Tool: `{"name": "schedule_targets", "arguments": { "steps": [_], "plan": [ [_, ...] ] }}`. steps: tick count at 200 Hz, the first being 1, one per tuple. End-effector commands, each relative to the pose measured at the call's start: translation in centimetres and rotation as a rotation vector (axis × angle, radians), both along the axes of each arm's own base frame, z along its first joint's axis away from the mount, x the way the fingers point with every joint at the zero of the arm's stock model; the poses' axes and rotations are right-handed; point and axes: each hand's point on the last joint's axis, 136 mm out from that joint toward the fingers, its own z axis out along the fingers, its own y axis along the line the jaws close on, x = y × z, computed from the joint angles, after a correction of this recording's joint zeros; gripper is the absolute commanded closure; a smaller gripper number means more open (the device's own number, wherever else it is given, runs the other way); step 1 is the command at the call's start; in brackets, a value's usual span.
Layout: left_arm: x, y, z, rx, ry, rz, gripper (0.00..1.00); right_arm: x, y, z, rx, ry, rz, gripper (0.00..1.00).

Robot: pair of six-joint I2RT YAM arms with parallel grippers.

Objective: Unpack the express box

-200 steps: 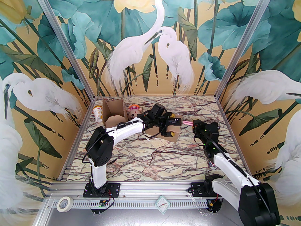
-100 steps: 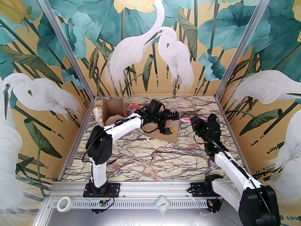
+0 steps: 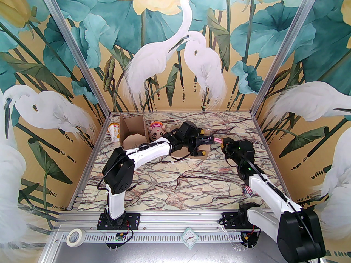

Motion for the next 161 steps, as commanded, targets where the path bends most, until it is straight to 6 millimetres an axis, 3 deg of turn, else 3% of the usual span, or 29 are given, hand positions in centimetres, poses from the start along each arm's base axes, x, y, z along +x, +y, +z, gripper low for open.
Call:
{"name": "schedule_targets", "arguments": {
  "steps": [1,84,161],
  "plan": [
    [6.3,0.7,4.0,-0.104,-0.215,0.184,0.0,-5.0,6.3,-1.9,0.009,0.141,0.39,1.0],
    [3.5,3.1,5.2,-0.242,0.116,-0.001,0.0,-5.7,5.9,-1.6,-0.203,0.01,0.529,1.0],
    [0.5,3.6,4.6,-0.232,0.201,-0.143,0.01,-5.3,4.9,-2.2,-0.184,-0.057,0.546,1.0]
  ]
}}
